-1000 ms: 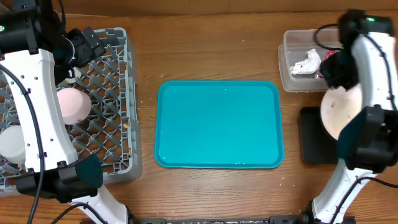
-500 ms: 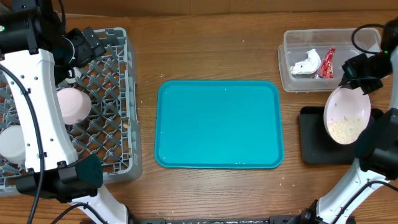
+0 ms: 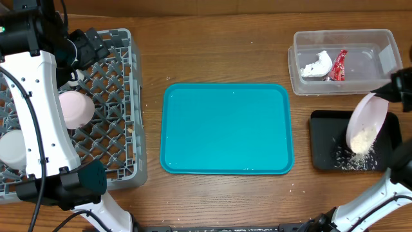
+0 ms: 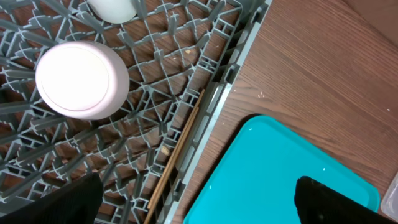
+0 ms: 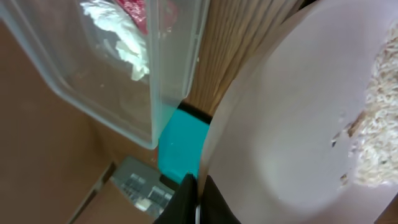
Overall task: Sort waste into correct bins and load items into the dishwasher
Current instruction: 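Tilt the plate to pour the rice onto the black tray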
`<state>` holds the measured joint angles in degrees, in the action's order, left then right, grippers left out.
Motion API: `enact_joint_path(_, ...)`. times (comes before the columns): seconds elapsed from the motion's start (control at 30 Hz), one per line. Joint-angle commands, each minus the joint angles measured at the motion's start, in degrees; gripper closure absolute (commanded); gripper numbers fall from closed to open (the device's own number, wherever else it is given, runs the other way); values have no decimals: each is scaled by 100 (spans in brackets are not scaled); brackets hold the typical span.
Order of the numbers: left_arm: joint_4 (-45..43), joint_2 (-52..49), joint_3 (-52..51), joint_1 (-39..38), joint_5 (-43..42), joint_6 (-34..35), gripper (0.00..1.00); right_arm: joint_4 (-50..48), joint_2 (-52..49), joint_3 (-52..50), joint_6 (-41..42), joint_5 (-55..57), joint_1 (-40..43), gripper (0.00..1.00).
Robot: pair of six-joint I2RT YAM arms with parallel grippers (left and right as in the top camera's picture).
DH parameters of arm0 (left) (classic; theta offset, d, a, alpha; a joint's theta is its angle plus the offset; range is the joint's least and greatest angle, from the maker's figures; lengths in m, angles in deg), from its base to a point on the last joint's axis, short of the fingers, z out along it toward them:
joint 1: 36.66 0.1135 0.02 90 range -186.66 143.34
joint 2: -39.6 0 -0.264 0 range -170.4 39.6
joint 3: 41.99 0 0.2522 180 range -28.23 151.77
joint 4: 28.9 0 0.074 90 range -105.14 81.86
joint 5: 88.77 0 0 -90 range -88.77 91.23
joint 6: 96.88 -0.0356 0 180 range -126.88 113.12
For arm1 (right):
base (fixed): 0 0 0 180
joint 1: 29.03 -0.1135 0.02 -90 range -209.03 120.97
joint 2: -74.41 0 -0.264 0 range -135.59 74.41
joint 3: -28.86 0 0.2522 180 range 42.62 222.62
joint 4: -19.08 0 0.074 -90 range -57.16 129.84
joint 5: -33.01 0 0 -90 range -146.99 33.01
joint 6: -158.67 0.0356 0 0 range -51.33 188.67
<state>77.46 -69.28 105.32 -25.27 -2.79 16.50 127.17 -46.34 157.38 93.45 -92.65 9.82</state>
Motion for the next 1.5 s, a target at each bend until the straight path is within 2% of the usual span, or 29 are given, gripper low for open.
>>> enact_joint_path(0.0,-4,22,50,20,39,-111,0,63,107,155,-778,-841,374,96)
enact_joint_path(0.27,-7,22,50,20,39,-111,0,269,105,28,-1631,-1711,800,96)
enact_joint_path(0.6,-7,22,50,20,39,-111,0,280,96,7,-1668,-1858,800,96)
enact_joint_path(0.7,-7,22,50,20,39,-111,0,243,116,-7,-1945,-2037,798,96)
enact_joint_path(0.97,-7,22,50,20,39,-111,0,221,103,-20,-1862,-2096,811,96)
enact_joint_path(1.13,-7,22,50,20,39,-111,0,275,98,-39,-1384,-2055,815,96)
enact_joint_path(1.23,-7,22,50,20,39,-111,0,162,94,-66,-540,-1620,820,96)
enact_joint_path(1.3,-7,22,50,20,39,-111,0,168,94,-68,-739,-1812,820,96)
enact_joint_path(1.37,-7,22,52,20,39,-111,0,214,94,-68,-1770,-2177,820,96)
enact_joint_path(1.4,-7,22,50,20,39,-111,0,144,94,-72,-1777,-1853,820,96)
enact_joint_path(1.47,-7,22,50,20,39,-111,0,28,94,-83,-588,-695,820,96)
